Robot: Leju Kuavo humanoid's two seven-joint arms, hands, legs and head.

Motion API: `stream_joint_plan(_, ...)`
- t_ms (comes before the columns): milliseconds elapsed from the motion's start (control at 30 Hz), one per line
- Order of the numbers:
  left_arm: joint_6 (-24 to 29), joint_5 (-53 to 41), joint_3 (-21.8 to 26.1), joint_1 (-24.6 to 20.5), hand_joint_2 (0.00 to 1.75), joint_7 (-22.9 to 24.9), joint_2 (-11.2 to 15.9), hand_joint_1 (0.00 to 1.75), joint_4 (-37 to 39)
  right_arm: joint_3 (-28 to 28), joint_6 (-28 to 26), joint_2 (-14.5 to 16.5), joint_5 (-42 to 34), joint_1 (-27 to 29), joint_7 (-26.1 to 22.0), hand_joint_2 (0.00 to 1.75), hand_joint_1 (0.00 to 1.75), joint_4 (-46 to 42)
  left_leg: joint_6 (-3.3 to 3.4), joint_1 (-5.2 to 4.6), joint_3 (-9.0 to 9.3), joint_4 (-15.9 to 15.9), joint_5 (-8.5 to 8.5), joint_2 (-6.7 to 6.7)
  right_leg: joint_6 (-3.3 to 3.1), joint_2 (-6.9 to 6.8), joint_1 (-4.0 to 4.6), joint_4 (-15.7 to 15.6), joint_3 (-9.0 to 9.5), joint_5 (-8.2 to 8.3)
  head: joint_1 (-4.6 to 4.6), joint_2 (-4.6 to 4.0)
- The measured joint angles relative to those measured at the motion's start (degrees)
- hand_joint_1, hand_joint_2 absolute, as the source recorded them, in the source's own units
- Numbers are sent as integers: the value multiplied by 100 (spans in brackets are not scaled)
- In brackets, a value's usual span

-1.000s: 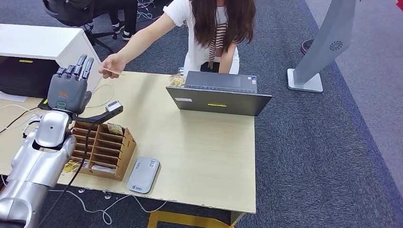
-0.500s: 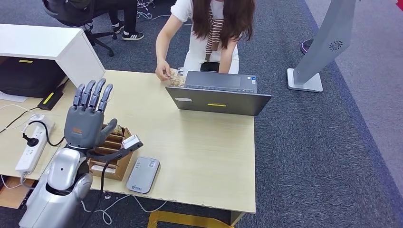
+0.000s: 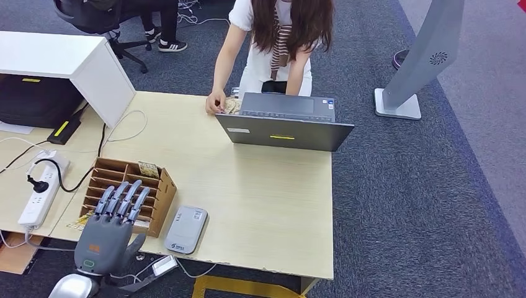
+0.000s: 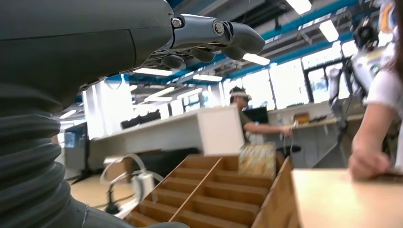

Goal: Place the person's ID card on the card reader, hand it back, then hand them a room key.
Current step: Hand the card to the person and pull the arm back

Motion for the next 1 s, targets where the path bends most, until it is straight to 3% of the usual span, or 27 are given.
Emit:
stream_joint_plan(133, -106, 287, 378, 543, 175, 59, 134, 0, -90, -33, 13, 1, 11, 0, 43, 175, 0, 1, -1, 0, 0, -1, 0, -7, 0, -10, 0, 0, 2, -1, 0, 0)
stream_joint_plan(333, -68, 458, 961, 836, 175, -75, 72, 0, -83, -35, 5, 1, 51, 0, 43, 175, 0, 2, 1, 0, 2, -1, 3, -23, 1, -24, 0, 0, 13, 0, 1, 0)
stream_joint_plan(600, 14, 402, 1468, 876, 175, -296, -131, 0, 2, -35, 5, 1, 127, -1, 46, 175, 0, 2, 3, 0, 3, 0, 4, -30, 1, -34, 0, 0, 17, 1, 1, 0)
stream_joint_plan(833, 354, 343, 2551, 667, 175, -1030, -529, 0, 479, -34, 42, -2, 243, -10, 93, 175, 0, 2, 2, 1, 5, -1, 5, -30, 1, -34, 1, 0, 16, 0, 0, 0)
stream_joint_plan(1000, 449, 348, 3048, 486, 175, -1264, -726, 0, 843, -32, 84, -6, 308, -13, 85, 175, 0, 2, 2, 1, 5, -1, 5, -31, 1, -35, 1, 0, 18, 0, 1, -1)
